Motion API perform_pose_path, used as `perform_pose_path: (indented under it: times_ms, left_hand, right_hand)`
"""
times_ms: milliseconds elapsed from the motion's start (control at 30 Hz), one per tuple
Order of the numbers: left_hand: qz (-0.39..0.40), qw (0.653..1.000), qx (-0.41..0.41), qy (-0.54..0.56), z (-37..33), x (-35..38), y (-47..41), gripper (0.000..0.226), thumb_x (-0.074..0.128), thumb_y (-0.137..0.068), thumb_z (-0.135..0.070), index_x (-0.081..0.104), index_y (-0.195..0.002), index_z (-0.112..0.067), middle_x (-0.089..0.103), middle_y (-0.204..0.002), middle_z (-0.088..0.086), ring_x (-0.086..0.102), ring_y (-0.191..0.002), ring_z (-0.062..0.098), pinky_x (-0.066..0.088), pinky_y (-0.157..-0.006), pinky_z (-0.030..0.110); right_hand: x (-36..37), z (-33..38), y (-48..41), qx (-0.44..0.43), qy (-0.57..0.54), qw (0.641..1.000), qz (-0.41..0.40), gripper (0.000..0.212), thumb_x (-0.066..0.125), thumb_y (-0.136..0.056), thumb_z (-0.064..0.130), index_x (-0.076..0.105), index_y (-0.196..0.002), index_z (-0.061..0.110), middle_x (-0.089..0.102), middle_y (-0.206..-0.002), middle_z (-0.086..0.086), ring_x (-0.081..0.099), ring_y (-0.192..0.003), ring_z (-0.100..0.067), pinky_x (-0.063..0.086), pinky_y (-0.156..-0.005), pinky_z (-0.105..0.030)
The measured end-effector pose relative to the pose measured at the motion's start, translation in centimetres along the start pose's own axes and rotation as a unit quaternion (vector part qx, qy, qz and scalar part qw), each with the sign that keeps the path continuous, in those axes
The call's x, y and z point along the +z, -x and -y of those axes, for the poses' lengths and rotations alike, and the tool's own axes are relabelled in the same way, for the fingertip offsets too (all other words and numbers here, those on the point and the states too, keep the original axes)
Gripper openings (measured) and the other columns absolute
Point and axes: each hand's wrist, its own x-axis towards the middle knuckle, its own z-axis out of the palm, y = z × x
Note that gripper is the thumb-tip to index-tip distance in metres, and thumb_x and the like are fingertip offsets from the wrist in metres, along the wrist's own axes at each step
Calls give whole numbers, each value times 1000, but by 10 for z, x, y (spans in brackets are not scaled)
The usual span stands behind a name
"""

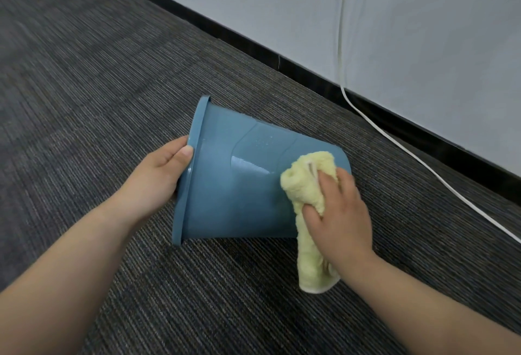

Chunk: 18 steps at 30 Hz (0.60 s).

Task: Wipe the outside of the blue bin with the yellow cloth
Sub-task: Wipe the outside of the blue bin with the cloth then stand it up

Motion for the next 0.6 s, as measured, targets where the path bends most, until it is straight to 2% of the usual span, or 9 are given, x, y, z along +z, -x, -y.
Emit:
perform_pose_path:
  times_ms: [100, 200, 267, 367, 500, 600]
  left_hand:
    - [10, 1000, 16, 0, -4, 3, -1, 31, 34, -93, -30, 58, -92, -49, 69, -81, -30, 63, -74, -9, 45, -58, 12]
    - [4, 1000, 24, 7, -6, 4, -3, 30, 37, -93, -27, 59, -92, -46, 69, -78, -30, 63, -73, -9, 46, -57, 10]
    - [0, 1000, 27, 15, -6, 4, -3, 30, 38, -93, -23, 59, -90, -44, 69, -75, -32, 62, -70, -11, 44, -54, 5]
    - [2, 999, 30, 22, -6, 4, -3, 31, 40, -92, -21, 60, -87, -45, 68, -76, -32, 63, -72, -11, 45, -56, 4]
    - [17, 999, 31, 33, -7, 5, -1, 31, 41, -91, -23, 62, -86, -45, 70, -79, -28, 65, -75, -6, 50, -57, 9]
    - [20, 998, 35, 37, -8, 7, 0, 31, 42, -90, -22, 62, -86, -45, 70, -78, -28, 65, -74, -5, 51, -57, 11]
  right_hand:
    - [-3, -8, -3, 68, -52, 996, -22, 47, 55, -76, 20, 46, -121, 11, 40, -130, -14, 49, -101, -32, 38, -73, -34]
    - [-6, -2, -3, 93, -81, 992, -24, 47, 54, -76, 22, 45, -121, 16, 37, -133, -11, 47, -106, -32, 38, -77, -34]
    - [-6, 12, 2, 45, -54, 997, -9, 51, 60, -73, 22, 46, -122, 15, 35, -136, -15, 43, -112, -35, 37, -85, -37]
    - [-4, 41, 9, -22, -55, 998, 19, 54, 65, -70, 23, 49, -122, 16, 31, -141, -18, 38, -119, -35, 32, -93, -40]
    - [-6, 64, 3, -80, -64, 995, 7, 50, 69, -65, 19, 56, -113, 13, 42, -133, -23, 47, -108, -39, 38, -86, -46]
    - [-9, 62, -4, -80, -64, 995, 0, 48, 66, -68, 21, 56, -114, 14, 42, -133, -19, 48, -106, -36, 38, -85, -43]
